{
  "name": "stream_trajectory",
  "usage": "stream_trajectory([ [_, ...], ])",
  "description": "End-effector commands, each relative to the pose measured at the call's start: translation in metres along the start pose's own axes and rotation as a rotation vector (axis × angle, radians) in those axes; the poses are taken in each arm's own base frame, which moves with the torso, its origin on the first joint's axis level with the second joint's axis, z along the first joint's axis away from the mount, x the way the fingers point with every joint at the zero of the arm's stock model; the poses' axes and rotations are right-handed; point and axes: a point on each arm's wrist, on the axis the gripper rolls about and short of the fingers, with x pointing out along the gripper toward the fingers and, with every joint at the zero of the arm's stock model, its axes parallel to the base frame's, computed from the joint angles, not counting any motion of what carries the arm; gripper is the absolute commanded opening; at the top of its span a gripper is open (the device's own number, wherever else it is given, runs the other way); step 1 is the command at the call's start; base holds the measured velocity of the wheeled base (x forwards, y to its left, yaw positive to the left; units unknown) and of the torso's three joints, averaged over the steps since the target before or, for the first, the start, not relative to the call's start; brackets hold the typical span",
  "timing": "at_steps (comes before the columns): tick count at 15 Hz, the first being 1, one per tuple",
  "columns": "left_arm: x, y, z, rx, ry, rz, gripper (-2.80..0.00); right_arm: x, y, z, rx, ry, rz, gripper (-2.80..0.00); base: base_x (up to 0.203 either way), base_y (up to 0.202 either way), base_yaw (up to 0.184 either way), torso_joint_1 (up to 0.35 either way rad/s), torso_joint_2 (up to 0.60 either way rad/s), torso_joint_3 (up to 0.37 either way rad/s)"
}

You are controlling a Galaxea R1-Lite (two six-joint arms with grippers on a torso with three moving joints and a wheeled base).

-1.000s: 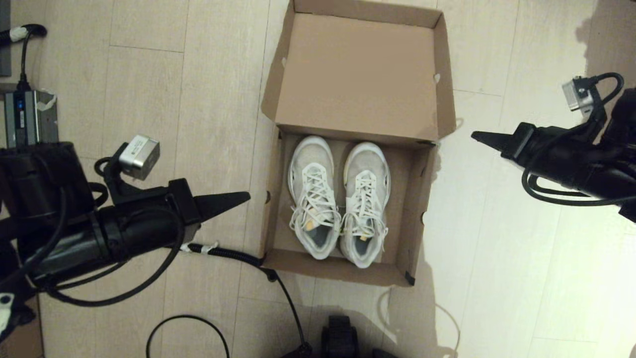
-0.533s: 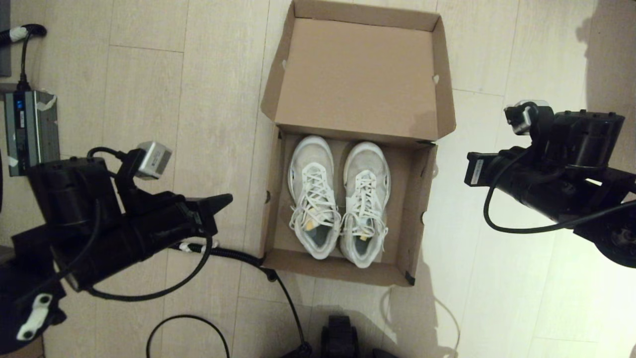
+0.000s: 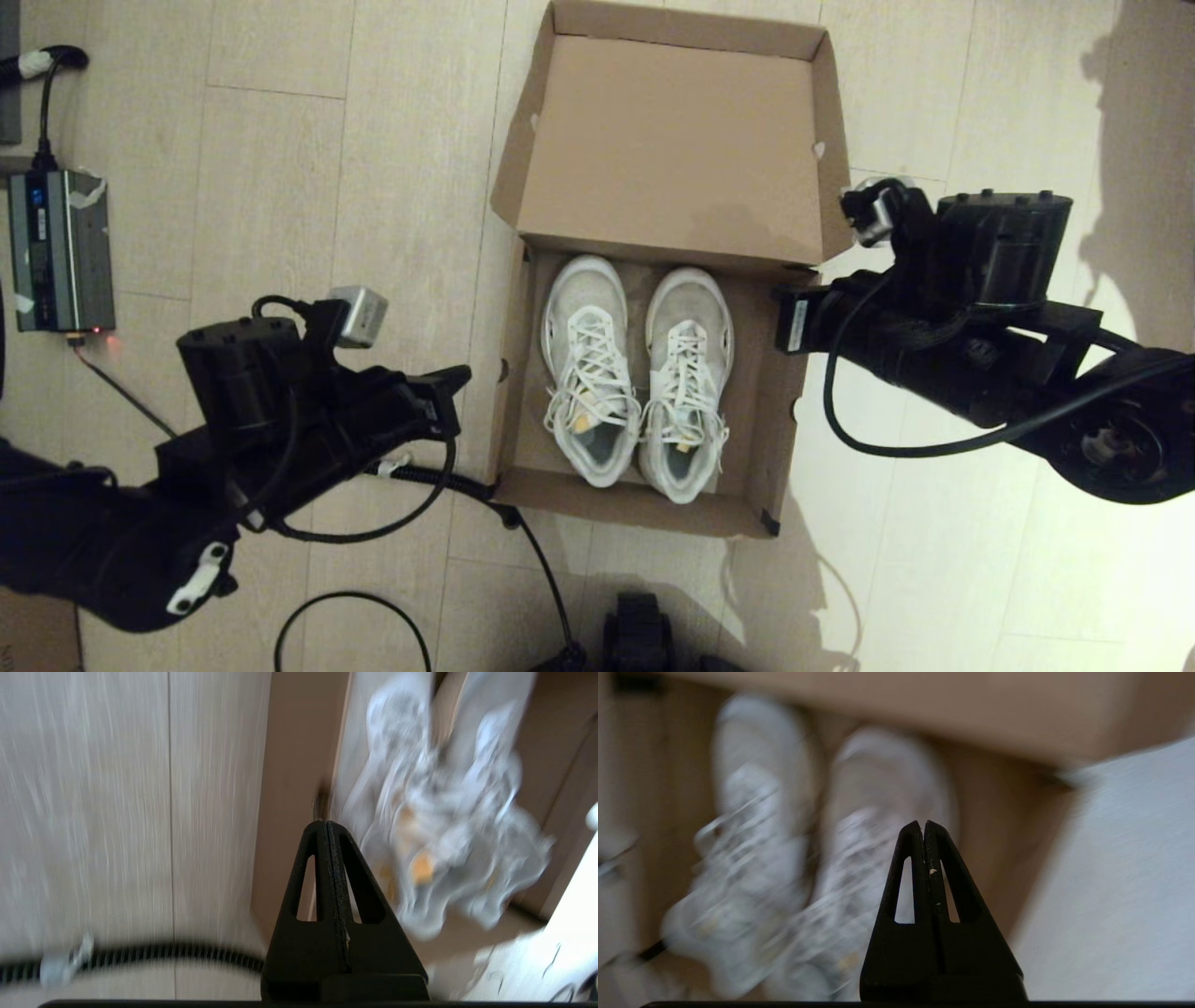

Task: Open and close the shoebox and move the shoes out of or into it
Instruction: Put the shoes out of the shoe box

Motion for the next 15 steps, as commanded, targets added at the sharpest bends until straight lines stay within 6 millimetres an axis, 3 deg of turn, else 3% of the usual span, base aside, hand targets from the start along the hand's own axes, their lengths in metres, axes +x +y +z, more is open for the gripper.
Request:
stream_trajectory([
  [1, -0.006, 0.000, -0.019, 0.009, 0.068, 0.016, -2.80, -0.005, 0.014, -0.005, 0.038, 0.070, 0.034, -2.80, 0.000, 0.000, 0.000, 0.000, 0.00, 0.000],
  [5, -0.030, 0.001, -0.055, 0.031, 0.208, 0.045, -2.80, -0.051, 0.026, -0.007, 0.163, 0.300, 0.056, -2.80, 0.000, 0.000, 0.000, 0.000, 0.00, 0.000],
  [8, -0.034, 0.002, -0.054, 0.027, 0.200, 0.068, -2.80, -0.042, 0.029, -0.017, 0.164, 0.329, 0.045, -2.80, 0.000, 0.000, 0.000, 0.000, 0.00, 0.000],
  [15, -0.031, 0.008, -0.058, 0.031, 0.211, 0.177, -2.80, -0.002, 0.076, -0.070, 0.198, 0.256, 0.029, -2.80, 0.000, 0.000, 0.000, 0.000, 0.00, 0.000],
])
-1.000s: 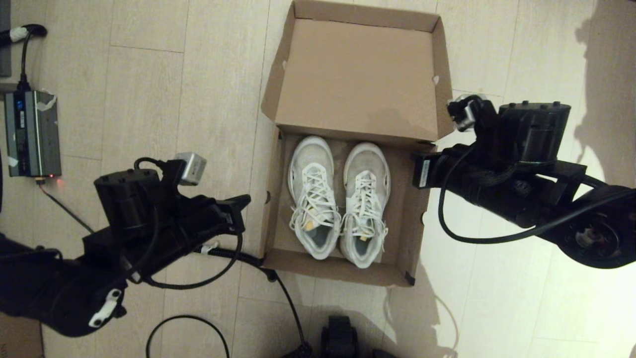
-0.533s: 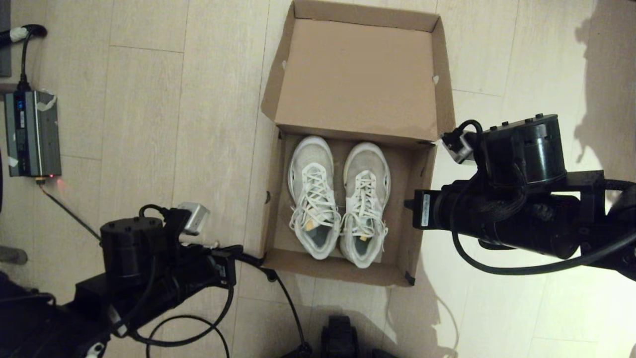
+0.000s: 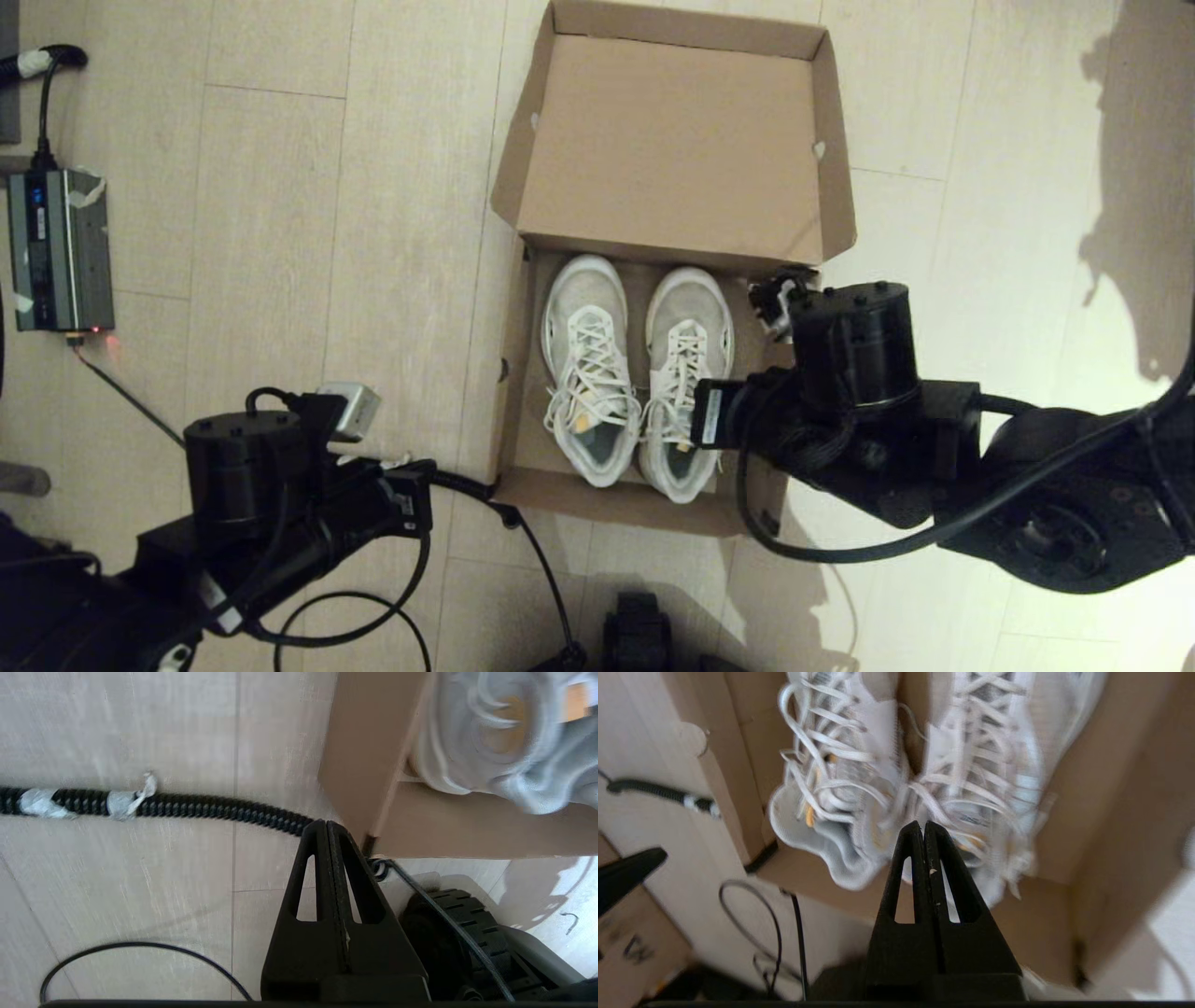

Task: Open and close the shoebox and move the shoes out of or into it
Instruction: Put the shoes out of the shoe box

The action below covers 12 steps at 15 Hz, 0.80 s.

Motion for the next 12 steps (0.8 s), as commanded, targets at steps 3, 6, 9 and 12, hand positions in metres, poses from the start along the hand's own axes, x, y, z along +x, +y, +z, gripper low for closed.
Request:
stream_trajectory([
  [3, 0.008, 0.002, -0.007, -0.001, 0.029, 0.010, -2.80, 0.011, 0.000, -0.023, -0.014, 0.041, -0.014, 0.00, 0.000, 0.000, 0.000, 0.000, 0.00, 0.000],
  [6, 0.012, 0.002, -0.008, -0.001, 0.021, 0.009, -2.80, 0.001, 0.008, -0.034, -0.031, 0.073, 0.014, 0.00, 0.000, 0.000, 0.000, 0.000, 0.00, 0.000],
  [9, 0.012, 0.002, -0.007, 0.001, 0.019, 0.009, -2.80, -0.008, 0.022, -0.056, -0.034, 0.135, 0.060, 0.00, 0.000, 0.000, 0.000, 0.000, 0.00, 0.000],
  [12, 0.010, 0.002, -0.001, 0.002, -0.009, 0.009, -2.80, 0.004, 0.023, -0.076, -0.062, 0.187, 0.041, 0.00, 0.000, 0.000, 0.000, 0.000, 0.00, 0.000],
])
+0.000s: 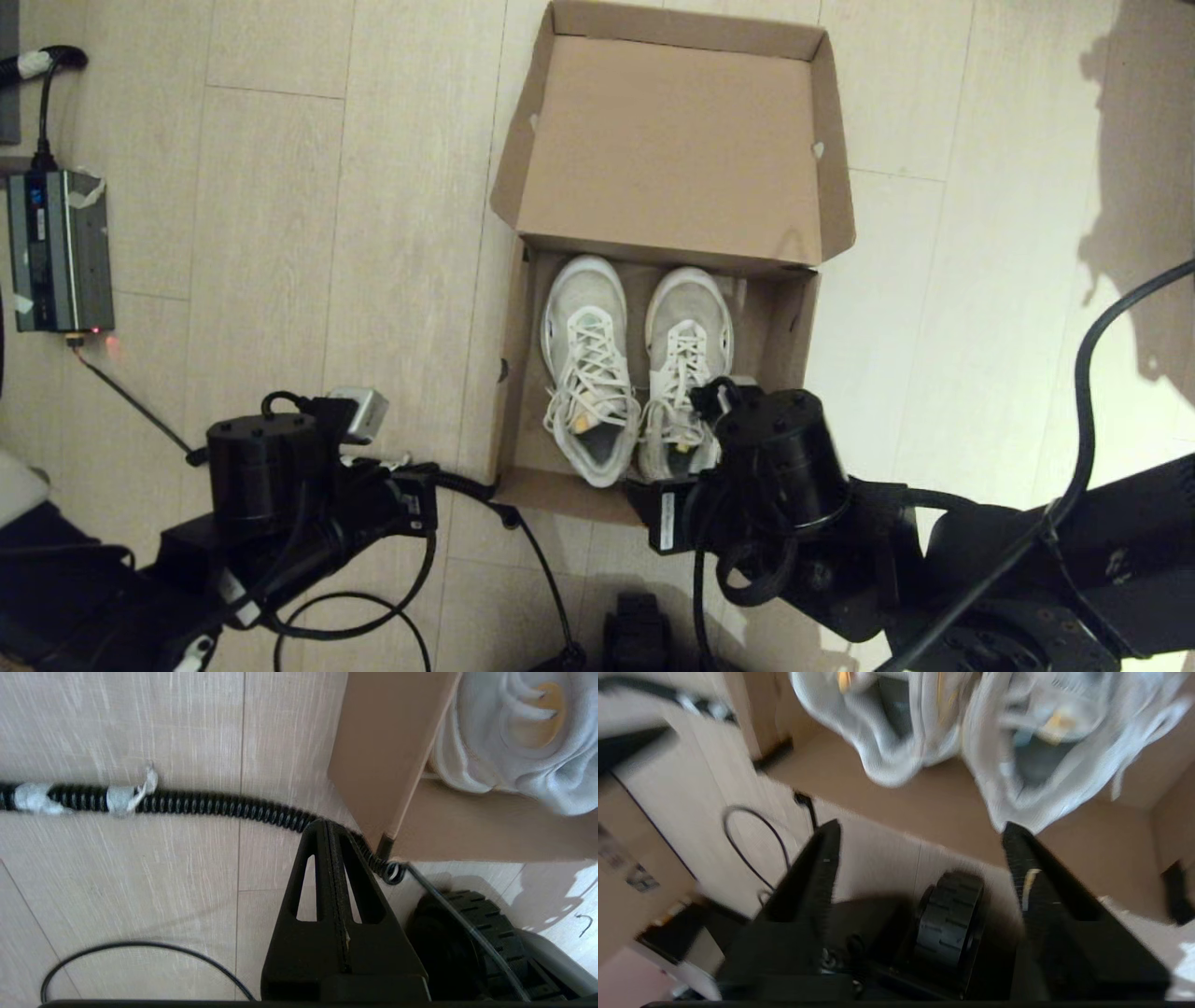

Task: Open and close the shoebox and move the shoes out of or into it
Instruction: Put the shoes out of the shoe box

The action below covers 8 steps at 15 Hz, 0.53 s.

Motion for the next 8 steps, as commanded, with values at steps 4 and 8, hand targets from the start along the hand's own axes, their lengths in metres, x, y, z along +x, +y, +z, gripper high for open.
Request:
stream_trajectory([
  [4, -0.005, 0.001, 0.031, -0.013, -0.131, 0.002, -2.80, 0.024, 0.005, -0.034, -0.053, 0.097, -0.024, 0.00, 0.000, 0.000, 0.000, 0.000, 0.00, 0.000],
  [8, -0.013, 0.003, 0.047, -0.021, -0.195, 0.006, -2.80, 0.056, 0.006, -0.060, -0.071, 0.129, -0.042, 0.00, 0.000, 0.000, 0.000, 0.000, 0.00, 0.000],
])
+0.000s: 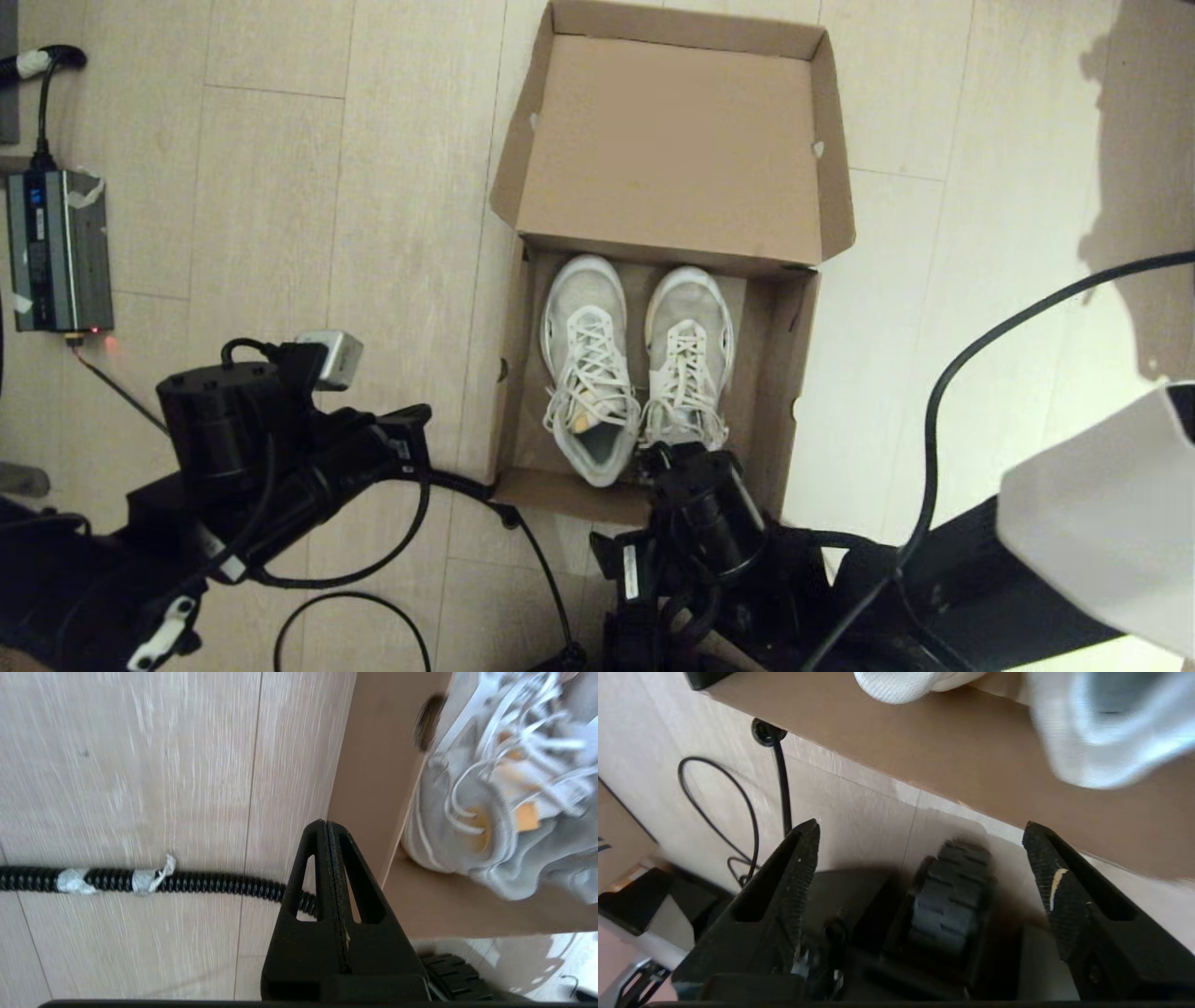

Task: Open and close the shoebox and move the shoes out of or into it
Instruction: Put the shoes out of the shoe box

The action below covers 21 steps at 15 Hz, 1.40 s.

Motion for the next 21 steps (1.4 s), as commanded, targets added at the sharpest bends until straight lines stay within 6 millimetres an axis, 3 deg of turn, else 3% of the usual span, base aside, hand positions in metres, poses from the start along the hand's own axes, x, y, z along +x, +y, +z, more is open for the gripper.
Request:
stream_trajectory([
  [1, -0.006, 0.002, 0.008, -0.005, -0.036, 0.008, -2.80, 0.025, 0.000, -0.021, -0.016, 0.032, -0.018, 0.00, 0.000, 0.000, 0.000, 0.000, 0.00, 0.000],
  [5, -0.005, 0.005, 0.008, -0.006, -0.033, 0.016, -2.80, 0.067, 0.000, -0.045, -0.044, 0.011, -0.053, 0.00, 0.000, 0.000, 0.000, 0.000, 0.00, 0.000],
  [7, -0.006, 0.005, 0.008, -0.006, -0.034, 0.016, -2.80, 0.082, -0.006, -0.045, -0.061, -0.058, -0.053, 0.00, 0.000, 0.000, 0.000, 0.000, 0.00, 0.000],
  [11, -0.007, 0.005, 0.006, -0.006, -0.029, 0.016, -2.80, 0.088, -0.016, -0.043, -0.063, -0.088, -0.079, 0.00, 0.000, 0.000, 0.000, 0.000, 0.00, 0.000],
  [12, -0.006, 0.005, 0.006, -0.006, -0.027, 0.016, -2.80, 0.086, -0.015, -0.041, -0.062, -0.094, -0.078, -2.80, 0.000, 0.000, 0.000, 0.000, 0.00, 0.000],
  [17, -0.010, 0.005, 0.009, -0.007, -0.041, 0.017, -2.80, 0.063, -0.011, -0.015, -0.051, -0.126, -0.064, -2.80, 0.000, 0.000, 0.000, 0.000, 0.00, 0.000],
  [21, -0.016, 0.005, 0.011, -0.007, -0.050, 0.018, -2.80, 0.018, -0.005, 0.031, -0.025, -0.180, -0.038, -2.80, 0.000, 0.000, 0.000, 0.000, 0.00, 0.000],
])
